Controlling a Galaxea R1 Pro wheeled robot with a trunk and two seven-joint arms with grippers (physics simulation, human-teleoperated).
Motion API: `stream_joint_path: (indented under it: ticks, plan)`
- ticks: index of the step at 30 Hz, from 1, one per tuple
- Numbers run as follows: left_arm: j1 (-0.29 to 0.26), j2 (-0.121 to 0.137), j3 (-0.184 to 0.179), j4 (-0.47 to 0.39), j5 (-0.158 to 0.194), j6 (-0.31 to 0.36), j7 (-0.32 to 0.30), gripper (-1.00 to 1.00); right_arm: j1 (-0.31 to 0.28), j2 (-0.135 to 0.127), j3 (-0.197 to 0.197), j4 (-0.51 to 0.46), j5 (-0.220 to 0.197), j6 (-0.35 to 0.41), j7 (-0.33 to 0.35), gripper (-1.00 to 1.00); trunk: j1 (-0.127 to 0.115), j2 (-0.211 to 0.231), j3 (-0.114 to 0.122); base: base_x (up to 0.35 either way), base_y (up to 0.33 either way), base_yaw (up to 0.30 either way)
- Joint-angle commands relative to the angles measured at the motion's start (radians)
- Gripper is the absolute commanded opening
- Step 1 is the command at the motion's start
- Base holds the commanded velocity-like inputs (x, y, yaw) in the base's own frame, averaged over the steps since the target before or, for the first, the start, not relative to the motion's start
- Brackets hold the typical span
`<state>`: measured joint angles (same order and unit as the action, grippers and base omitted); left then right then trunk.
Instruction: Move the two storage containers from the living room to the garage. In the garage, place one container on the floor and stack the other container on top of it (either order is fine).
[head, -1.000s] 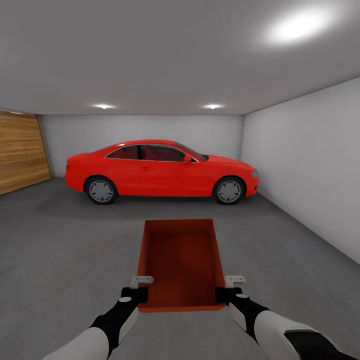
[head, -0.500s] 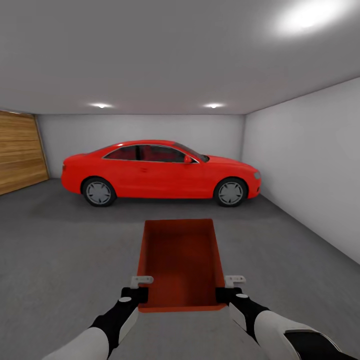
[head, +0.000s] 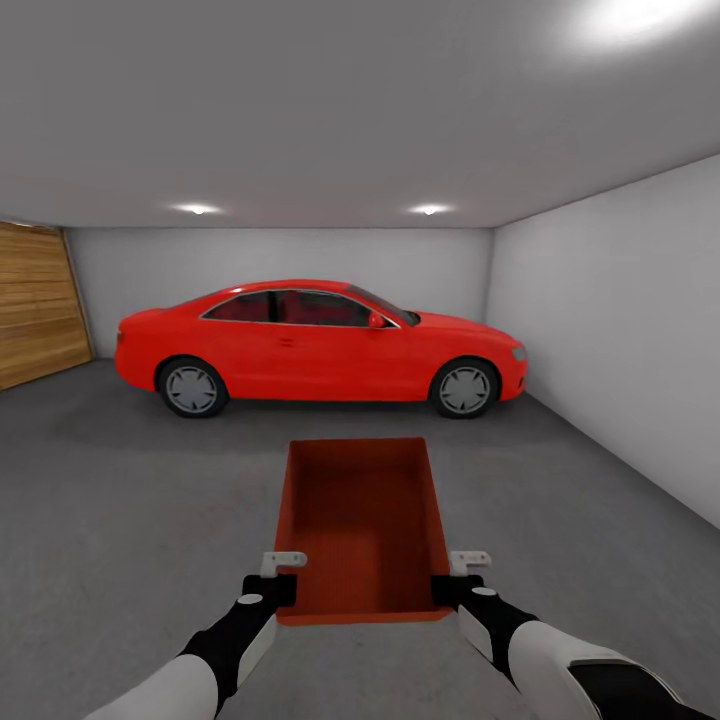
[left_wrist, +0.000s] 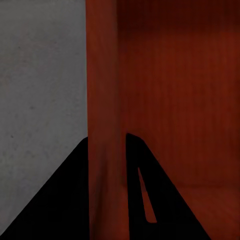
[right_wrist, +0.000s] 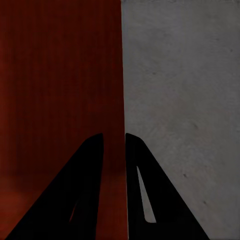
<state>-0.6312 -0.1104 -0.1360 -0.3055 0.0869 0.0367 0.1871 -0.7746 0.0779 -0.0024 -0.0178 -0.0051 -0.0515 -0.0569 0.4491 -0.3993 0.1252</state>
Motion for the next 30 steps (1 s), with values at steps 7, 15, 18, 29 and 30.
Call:
stream_joint_path:
  ticks: [7,15,18,29,30]
  plan:
    - [-0.001,0.001,0.018,-0.006,-0.015,0.005,0.015,-1.0,0.0,-0.003,-0.021,0.004,-0.009,-0.007,-0.02,-1.0,0.001,-0.001,0.0,0.321,0.0,0.0]
    - [-0.001,0.001,0.018,-0.006,-0.015,0.006,0.015,-1.0,0.0,-0.003,-0.021,0.004,-0.009,-0.006,-0.02,-1.0,0.001,-0.001,0.0,0.321,0.0,0.0]
    - [-0.001,0.001,0.018,-0.006,-0.015,0.006,0.015,-1.0,0.0,-0.003,-0.021,0.004,-0.009,-0.007,-0.02,-1.0,0.001,-0.001,0.0,0.321,0.0,0.0]
    - [-0.001,0.001,0.018,-0.006,-0.015,0.006,0.015,-1.0,0.0,-0.003,-0.021,0.004,-0.009,-0.003,-0.02,-1.0,0.001,-0.001,0.0,0.321,0.0,0.0]
    - [-0.001,0.001,0.018,-0.006,-0.015,0.006,0.015,-1.0,0.0,-0.003,-0.021,0.004,-0.009,-0.003,-0.02,-1.0,0.001,-0.001,0.0,0.321,0.0,0.0]
